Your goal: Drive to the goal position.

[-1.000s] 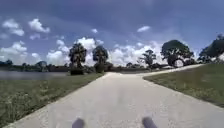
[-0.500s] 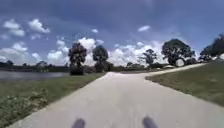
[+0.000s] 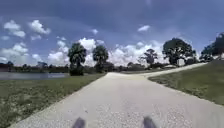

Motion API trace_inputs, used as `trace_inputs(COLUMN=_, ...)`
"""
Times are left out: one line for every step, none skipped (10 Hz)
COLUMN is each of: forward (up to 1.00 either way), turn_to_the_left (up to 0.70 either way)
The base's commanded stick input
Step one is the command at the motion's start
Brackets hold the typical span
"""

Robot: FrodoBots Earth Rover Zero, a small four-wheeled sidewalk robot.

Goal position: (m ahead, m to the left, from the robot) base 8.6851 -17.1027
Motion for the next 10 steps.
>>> trace_inputs(forward=0.70, turn_to_the_left=0.00)
trace_inputs(forward=0.70, turn_to_the_left=0.00)
trace_inputs(forward=0.70, turn_to_the_left=0.00)
trace_inputs(forward=0.70, turn_to_the_left=0.00)
trace_inputs(forward=0.70, turn_to_the_left=0.00)
trace_inputs(forward=0.70, turn_to_the_left=0.00)
trace_inputs(forward=0.70, turn_to_the_left=0.00)
trace_inputs(forward=0.70, turn_to_the_left=0.00)
trace_inputs(forward=0.70, turn_to_the_left=0.00)
trace_inputs(forward=0.70, turn_to_the_left=0.00)
